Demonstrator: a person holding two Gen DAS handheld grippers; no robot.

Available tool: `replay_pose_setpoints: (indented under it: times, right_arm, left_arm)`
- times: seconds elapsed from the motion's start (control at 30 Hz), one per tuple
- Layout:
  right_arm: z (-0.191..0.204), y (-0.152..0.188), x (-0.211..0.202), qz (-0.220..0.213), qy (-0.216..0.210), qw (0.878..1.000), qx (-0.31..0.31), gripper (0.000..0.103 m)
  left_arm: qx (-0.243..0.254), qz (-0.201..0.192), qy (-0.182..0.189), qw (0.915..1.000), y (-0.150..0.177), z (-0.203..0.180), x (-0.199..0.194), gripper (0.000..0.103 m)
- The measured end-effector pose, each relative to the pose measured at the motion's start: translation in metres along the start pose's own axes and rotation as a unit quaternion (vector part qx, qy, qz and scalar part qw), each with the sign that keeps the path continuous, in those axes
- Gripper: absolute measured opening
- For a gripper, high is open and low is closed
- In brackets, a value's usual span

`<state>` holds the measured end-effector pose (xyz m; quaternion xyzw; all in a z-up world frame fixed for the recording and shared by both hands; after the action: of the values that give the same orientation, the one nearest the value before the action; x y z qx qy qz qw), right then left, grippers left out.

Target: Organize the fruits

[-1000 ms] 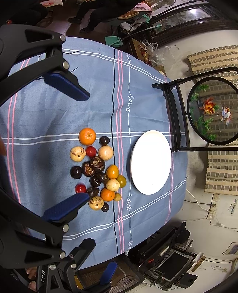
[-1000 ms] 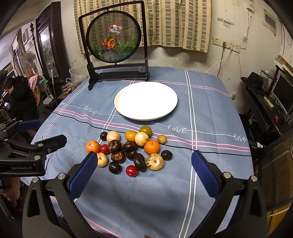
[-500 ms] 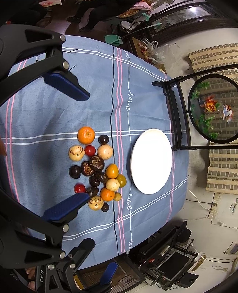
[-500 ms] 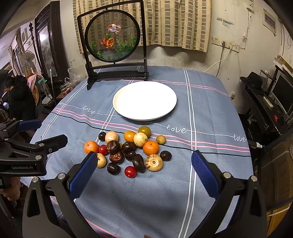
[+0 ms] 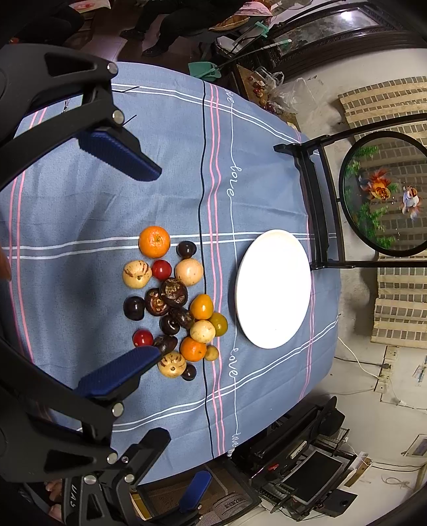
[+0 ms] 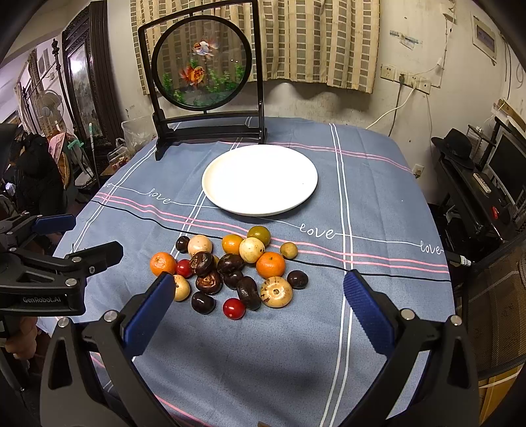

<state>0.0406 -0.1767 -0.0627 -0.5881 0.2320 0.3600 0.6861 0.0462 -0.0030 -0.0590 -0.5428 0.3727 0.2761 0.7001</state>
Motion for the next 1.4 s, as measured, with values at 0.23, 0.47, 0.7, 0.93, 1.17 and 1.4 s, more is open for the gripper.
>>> replay_pose_setpoints:
  times: [0.23, 0.47, 0.7, 0.93, 1.17, 1.4]
  right_arm:
    - [0.0, 0.001, 0.001, -0.001, 0.0, 1.0, -0.001, 0.102]
    - [0.0, 0.0, 0.001, -0.001, 0.0, 1.0, -0.002, 0.102]
    - [0.001, 0.002, 0.002, 0.003, -0.001, 1.0, -0.003, 0.102]
    - [0.001, 0.002, 0.002, 0.003, -0.001, 1.0, -0.005, 0.102]
    - [0.001, 0.003, 0.006, 0.006, -0.001, 1.0, -0.002, 0.102]
    - [0.001, 0.0, 0.011, 0.011, -0.005, 1.0, -0.001, 0.102]
  left_arm:
    - [0.0, 0.0, 0.0, 1.0, 0.0, 0.0, 0.001, 0.101]
    - [-0.001, 0.001, 0.001, 1.0, 0.0, 0.0, 0.001, 0.101]
    - [0.002, 0.003, 0.003, 1.0, 0.001, -0.001, 0.003, 0.101]
    - [0.001, 0.006, 0.003, 1.0, 0.004, -0.002, 0.004, 0.101]
    - [0.002, 0.009, 0.004, 1.0, 0.003, -0.001, 0.006, 0.101]
    - [-0.002, 0.018, 0.005, 0.9998, 0.0, 0.003, 0.012, 0.101]
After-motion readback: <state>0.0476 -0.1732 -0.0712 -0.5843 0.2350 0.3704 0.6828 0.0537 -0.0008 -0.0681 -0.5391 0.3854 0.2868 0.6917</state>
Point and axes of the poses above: each gripper's, at about its wrist camera, not at the fingertips, and x roughly the way its jaws point, z to its left, y to its underside, the point moved 6 cm from there along x, roughly the way its jaws point, and after that the axes turned 12 degrees about x, right-handed, at the moved point
